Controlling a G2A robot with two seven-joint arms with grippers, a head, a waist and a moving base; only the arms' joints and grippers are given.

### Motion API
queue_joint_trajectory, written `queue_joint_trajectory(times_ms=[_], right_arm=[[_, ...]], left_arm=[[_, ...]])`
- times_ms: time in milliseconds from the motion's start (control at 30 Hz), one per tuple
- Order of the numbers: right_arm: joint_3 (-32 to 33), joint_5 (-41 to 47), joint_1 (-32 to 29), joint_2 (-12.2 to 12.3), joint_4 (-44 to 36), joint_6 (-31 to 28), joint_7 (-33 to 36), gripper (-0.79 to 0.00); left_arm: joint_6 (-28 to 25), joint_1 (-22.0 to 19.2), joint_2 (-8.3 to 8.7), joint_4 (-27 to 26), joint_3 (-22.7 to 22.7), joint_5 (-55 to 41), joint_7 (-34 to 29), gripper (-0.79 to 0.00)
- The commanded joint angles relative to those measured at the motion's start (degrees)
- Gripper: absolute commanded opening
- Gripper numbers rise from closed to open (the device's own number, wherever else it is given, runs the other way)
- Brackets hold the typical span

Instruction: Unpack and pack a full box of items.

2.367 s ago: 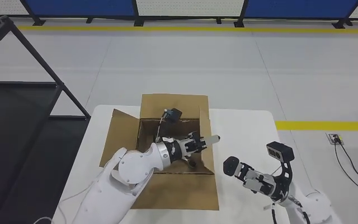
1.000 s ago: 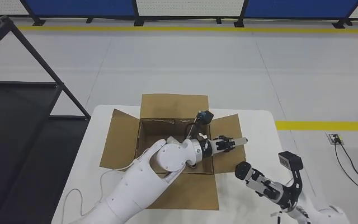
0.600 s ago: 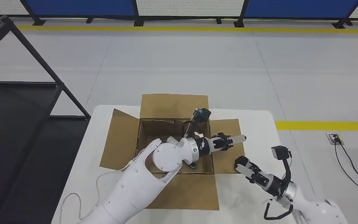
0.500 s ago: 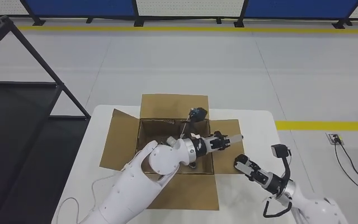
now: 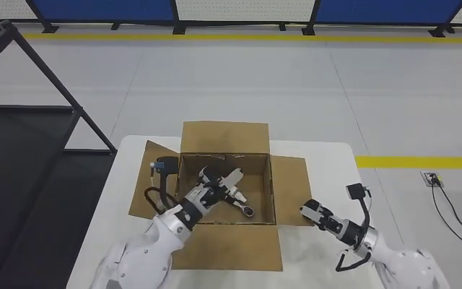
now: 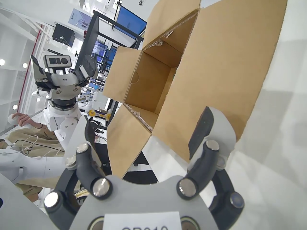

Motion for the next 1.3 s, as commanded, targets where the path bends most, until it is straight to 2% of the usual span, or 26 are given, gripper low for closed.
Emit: queue_joint_trajectory(times_ms=[0, 167, 500, 667, 767, 867, 1000, 1167, 1267], right_arm=[[-0.18, -0.12, 0.17, 0.11, 0.4, 0.09, 0.75, 0.0], [-1.16, -0.67, 0.62, 0.3, 1.24, 0.35, 1.73, 0.0], [-2.15, -1.72, 0.63, 0.55, -0.97, 1.43, 0.25, 0.0], [-2.36, -0.81, 0.62, 0.24, -6.77, -1.62, -6.74, 0.0], [-3.8, -0.62, 1.56, 0.04, -10.2, -2.31, -8.46, 0.0], [-6.53, -1.26, 3.88, -0.18, -12.81, -1.34, -8.25, 0.0], [-12.28, -4.77, 8.83, -0.72, -14.61, 0.38, -7.62, 0.0], [-21.87, -10.11, 18.04, -1.75, -12.78, 3.65, -2.33, 0.0], [-27.03, -11.75, 23.29, -2.79, -9.47, 6.59, -2.45, 0.0]], left_arm=[[-0.53, 4.46, 0.29, -3.21, -3.42, -0.27, 1.95, 0.0], [-3.15, 12.4, 0.56, -7.39, -9.39, -3.42, 6.71, 0.0], [-3.4, 12.76, 0.58, -7.52, -9.61, -3.62, 6.72, 0.0], [-3.45, 12.9, 0.55, -7.46, -9.65, -3.87, 7.13, 0.0], [-3.92, 14.32, 0.44, -8.29, -11.0, -5.09, 10.31, 0.0], [-4.66, 17.64, 0.36, -10.16, -13.89, -6.52, 14.17, 0.0], [-8.37, 23.99, 0.12, -12.63, -19.24, -11.78, 19.95, 0.0], [-13.56, 32.09, -0.28, -13.75, -25.05, -15.46, 25.79, 0.0], [-16.36, 36.17, -0.52, -13.75, -27.88, -17.88, 27.44, 0.0]])
